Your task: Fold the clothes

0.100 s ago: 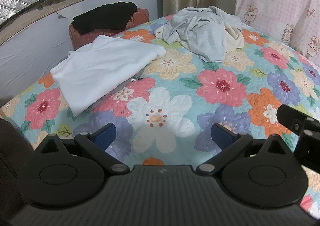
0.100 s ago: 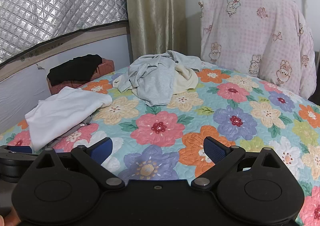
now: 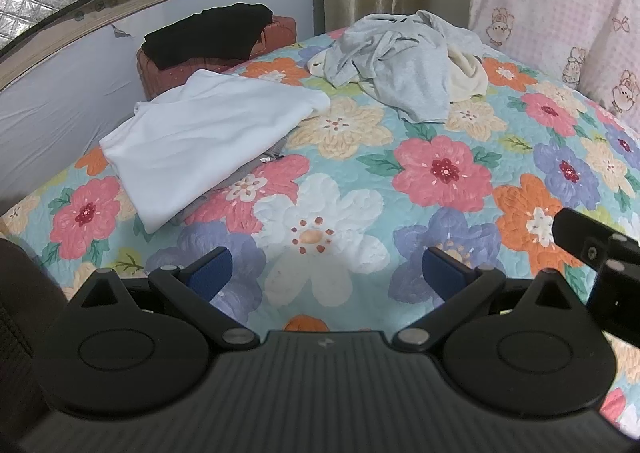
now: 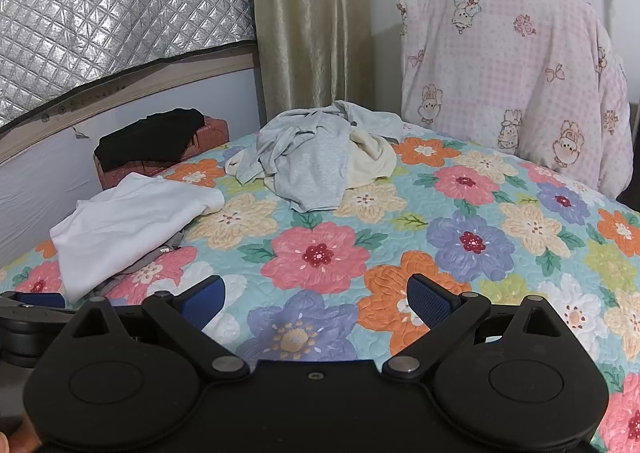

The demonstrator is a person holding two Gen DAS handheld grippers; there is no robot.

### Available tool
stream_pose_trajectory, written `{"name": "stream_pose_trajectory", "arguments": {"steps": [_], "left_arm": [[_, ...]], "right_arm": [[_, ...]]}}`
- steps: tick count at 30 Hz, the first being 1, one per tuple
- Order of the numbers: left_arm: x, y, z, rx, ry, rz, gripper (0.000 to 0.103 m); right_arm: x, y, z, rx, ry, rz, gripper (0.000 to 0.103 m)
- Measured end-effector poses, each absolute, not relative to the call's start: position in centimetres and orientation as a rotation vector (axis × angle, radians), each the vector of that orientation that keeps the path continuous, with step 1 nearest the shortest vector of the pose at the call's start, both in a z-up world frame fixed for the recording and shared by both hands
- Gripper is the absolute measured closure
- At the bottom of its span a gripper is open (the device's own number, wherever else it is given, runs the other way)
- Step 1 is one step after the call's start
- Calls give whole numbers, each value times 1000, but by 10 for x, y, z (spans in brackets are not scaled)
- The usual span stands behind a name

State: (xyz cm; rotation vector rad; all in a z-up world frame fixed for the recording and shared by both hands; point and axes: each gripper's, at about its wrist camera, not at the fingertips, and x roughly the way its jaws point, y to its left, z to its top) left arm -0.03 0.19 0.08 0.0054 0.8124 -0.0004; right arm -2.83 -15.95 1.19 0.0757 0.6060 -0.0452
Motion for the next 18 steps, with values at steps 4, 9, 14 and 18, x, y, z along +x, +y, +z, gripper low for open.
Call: {"name": "stream_pose_trajectory", "arguments": {"steps": [4, 9, 14, 18], "left_arm": [[-3, -2, 2, 11, 805, 2, 0], [-2, -3, -1, 17, 817, -1, 0], [-3, -3, -1, 21, 817, -6, 0], [-3, -3, 1, 20, 819, -5, 0]], "right_arm": [[-28, -159, 12, 75, 603, -45, 3], [-27, -159, 11, 74, 600, -44, 4], [-27, -161, 10, 75, 602, -46, 3], [-28, -160, 10, 74, 604, -48, 3]]}}
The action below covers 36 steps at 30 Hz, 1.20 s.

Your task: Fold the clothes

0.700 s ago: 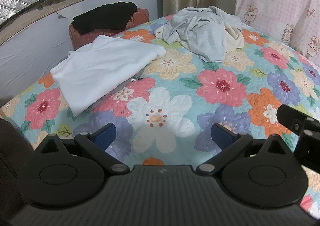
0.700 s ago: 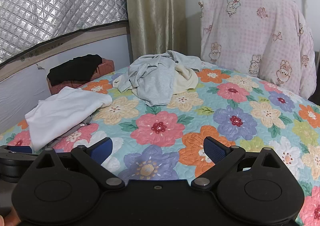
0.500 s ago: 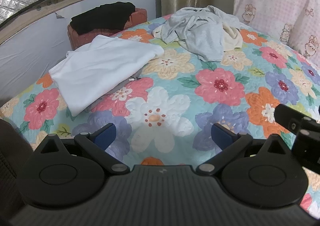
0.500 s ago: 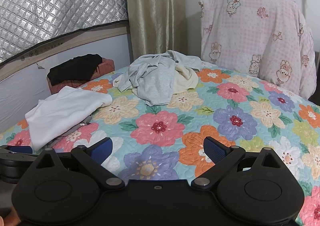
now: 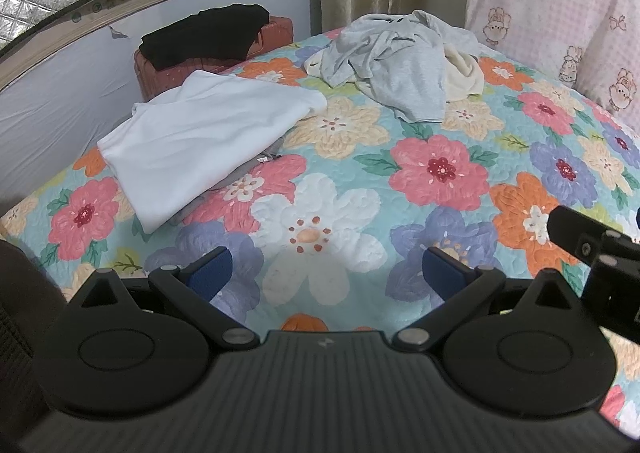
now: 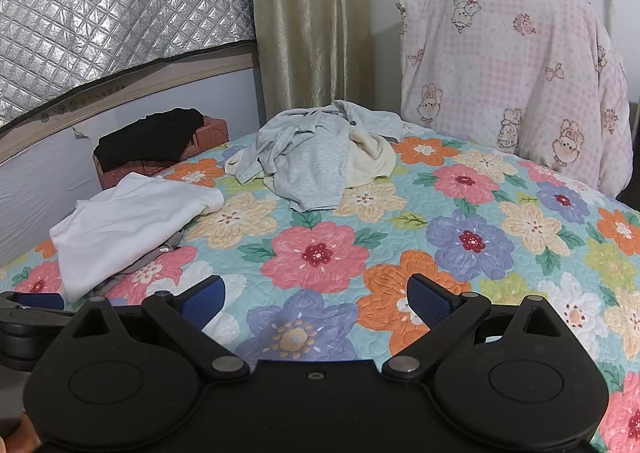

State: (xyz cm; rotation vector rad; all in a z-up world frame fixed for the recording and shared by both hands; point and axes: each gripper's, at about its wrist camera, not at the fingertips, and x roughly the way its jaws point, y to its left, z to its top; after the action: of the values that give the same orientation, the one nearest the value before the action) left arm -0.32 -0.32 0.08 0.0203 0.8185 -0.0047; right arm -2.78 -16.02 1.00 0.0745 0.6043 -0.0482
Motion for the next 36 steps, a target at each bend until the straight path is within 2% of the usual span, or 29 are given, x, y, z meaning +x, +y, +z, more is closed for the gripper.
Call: {"name": "stream_pose_trajectory", "arguments": {"steps": [23, 31, 36], "left_arm": [[-3, 0, -2, 13, 825, -16, 0], [25, 5, -13, 16, 857, 5, 0], [66, 4, 17, 90, 786, -13, 0]], "right_arm": [[-27, -163, 8, 76, 608, -48, 3], [-5, -173, -7, 127, 638, -41, 3], [17, -182, -3, 219, 582, 14, 3]]}}
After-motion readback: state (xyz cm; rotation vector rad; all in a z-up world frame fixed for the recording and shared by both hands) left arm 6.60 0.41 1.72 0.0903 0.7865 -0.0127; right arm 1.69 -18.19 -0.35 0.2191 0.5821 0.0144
